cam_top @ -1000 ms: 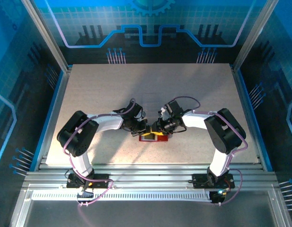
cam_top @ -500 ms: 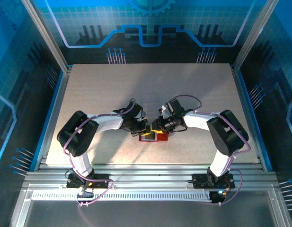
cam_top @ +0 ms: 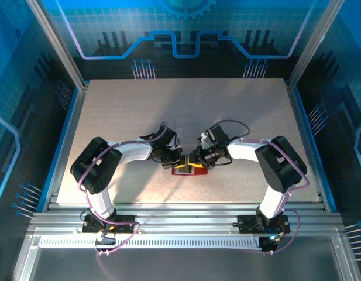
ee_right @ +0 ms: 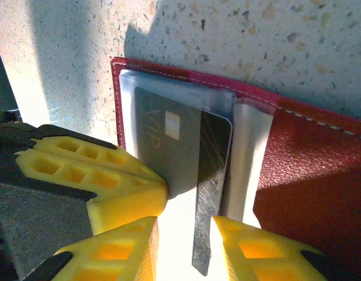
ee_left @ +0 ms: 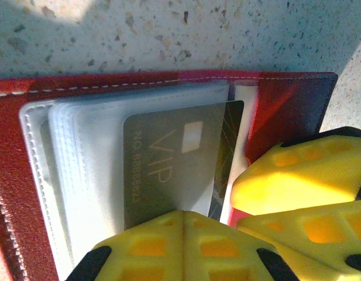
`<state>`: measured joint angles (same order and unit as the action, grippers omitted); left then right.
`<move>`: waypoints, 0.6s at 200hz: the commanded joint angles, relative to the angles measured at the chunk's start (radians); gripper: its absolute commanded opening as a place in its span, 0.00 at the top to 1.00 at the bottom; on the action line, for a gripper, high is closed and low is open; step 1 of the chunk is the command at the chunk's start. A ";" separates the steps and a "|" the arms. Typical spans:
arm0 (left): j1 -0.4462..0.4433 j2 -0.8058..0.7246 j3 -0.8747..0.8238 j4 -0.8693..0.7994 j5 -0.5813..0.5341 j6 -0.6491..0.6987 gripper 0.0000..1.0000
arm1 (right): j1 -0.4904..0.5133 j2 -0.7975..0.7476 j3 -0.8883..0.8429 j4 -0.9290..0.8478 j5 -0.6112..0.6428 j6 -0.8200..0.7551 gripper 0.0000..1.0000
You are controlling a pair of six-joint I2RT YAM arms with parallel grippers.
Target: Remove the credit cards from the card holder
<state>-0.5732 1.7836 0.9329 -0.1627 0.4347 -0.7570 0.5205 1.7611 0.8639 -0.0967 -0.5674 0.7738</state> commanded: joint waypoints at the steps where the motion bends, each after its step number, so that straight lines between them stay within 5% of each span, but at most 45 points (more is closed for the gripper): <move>1: 0.006 0.006 -0.004 -0.042 0.009 0.022 0.94 | -0.010 0.018 -0.010 -0.020 0.003 -0.017 0.71; 120: 0.005 0.014 -0.003 -0.041 0.010 0.024 0.94 | -0.010 0.043 -0.016 -0.003 -0.003 -0.014 0.70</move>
<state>-0.5732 1.7836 0.9329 -0.1638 0.4347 -0.7567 0.5198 1.7790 0.8577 -0.0952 -0.5583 0.7666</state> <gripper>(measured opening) 0.058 0.296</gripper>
